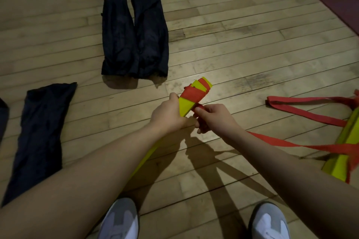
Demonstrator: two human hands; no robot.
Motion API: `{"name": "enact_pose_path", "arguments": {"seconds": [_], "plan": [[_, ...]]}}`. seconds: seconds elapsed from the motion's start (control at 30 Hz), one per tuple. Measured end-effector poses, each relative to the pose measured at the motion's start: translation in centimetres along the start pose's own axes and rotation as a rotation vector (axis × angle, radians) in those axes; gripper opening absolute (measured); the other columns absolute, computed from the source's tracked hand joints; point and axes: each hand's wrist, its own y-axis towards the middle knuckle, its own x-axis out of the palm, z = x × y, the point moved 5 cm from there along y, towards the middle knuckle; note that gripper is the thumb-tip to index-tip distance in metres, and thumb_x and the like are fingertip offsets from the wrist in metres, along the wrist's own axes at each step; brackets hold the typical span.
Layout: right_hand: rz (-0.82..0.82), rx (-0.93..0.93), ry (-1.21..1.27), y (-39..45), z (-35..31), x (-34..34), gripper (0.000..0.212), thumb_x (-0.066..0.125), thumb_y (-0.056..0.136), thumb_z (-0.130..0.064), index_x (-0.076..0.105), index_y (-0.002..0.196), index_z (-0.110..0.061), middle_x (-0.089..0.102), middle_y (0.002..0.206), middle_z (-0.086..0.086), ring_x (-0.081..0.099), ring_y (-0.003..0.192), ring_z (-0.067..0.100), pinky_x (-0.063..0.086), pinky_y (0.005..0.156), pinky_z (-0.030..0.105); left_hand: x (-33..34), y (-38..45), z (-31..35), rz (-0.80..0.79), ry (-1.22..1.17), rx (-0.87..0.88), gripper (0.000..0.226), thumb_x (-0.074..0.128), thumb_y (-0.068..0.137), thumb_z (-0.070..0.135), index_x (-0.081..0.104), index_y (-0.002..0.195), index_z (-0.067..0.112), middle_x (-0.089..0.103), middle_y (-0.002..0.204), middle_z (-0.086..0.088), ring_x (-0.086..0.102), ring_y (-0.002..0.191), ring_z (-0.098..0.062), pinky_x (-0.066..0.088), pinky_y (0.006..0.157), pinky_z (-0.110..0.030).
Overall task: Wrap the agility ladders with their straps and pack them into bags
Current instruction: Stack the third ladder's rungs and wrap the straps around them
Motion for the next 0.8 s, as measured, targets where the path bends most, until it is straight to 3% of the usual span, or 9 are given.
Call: {"name": "enact_pose_path", "arguments": {"seconds": [0.13,0.3,0.47,0.57,0.7,0.8], "plan": [[-0.034,-0.016,0.025,0.4,-0.6,0.9,0.02,0.05,0.099,-0.013,0.062,0.087,-0.003,0.063,0.062,0.005,0.061,0.051,0.016,0.051,0.052,0.024,-0.9,0.6,-0.7,0.096,0.094,0.023,0.045,0.068,0.084,0.025,0.044,0.121,0.014,0.062,0.102,-0.006,0.061,0.088,-0.027,0.052,0.07,-0.036],[-0.076,-0.008,0.067,0.8,-0.9,1.4,0.017,0.051,0.098,-0.011,0.062,0.09,-0.001,0.066,0.068,0.01,0.065,0.058,0.02,0.053,0.059,0.029,-1.4,1.3,-1.0,0.2,0.271,0.062,0.056,0.064,0.09,0.03,0.034,0.134,0.013,0.062,0.111,-0.006,0.063,0.097,-0.026,0.043,0.067,-0.032],[-0.018,-0.025,0.092,1.3,-0.9,1.0,0.018,0.048,0.098,-0.009,0.062,0.089,-0.001,0.064,0.065,0.007,0.056,0.05,0.015,0.049,0.052,0.025,-0.6,1.7,-0.9,0.025,0.333,0.242,0.06,0.06,0.085,0.054,0.039,0.121,0.011,0.052,0.114,-0.006,0.059,0.096,-0.026,0.04,0.066,-0.032],[0.001,0.004,0.126,1.2,0.0,1.0,0.019,0.048,0.099,-0.009,0.062,0.09,-0.001,0.064,0.067,0.008,0.055,0.051,0.015,0.049,0.053,0.025,-0.7,1.2,-0.8,-0.015,0.221,0.328,0.044,0.063,0.085,0.04,0.04,0.114,0.015,0.044,0.112,-0.003,0.055,0.09,-0.022,0.042,0.066,-0.032],[0.023,0.027,0.213,1.1,0.9,1.1,0.02,0.046,0.1,-0.01,0.062,0.091,-0.001,0.064,0.068,0.008,0.056,0.052,0.015,0.049,0.053,0.026,-0.1,1.0,-1.4,-0.194,-0.131,0.135,0.035,0.062,0.086,0.024,0.033,0.106,0.021,0.054,0.1,-0.003,0.061,0.081,-0.021,0.053,0.069,-0.038],[0.019,0.034,0.204,0.8,1.2,0.9,0.021,0.046,0.1,-0.011,0.062,0.091,-0.002,0.065,0.069,0.009,0.059,0.054,0.017,0.049,0.054,0.027,0.7,0.7,-0.6,-0.194,-0.112,0.093,0.036,0.057,0.09,0.022,0.028,0.111,0.019,0.058,0.088,-0.006,0.062,0.073,-0.021,0.054,0.066,-0.04]]}}
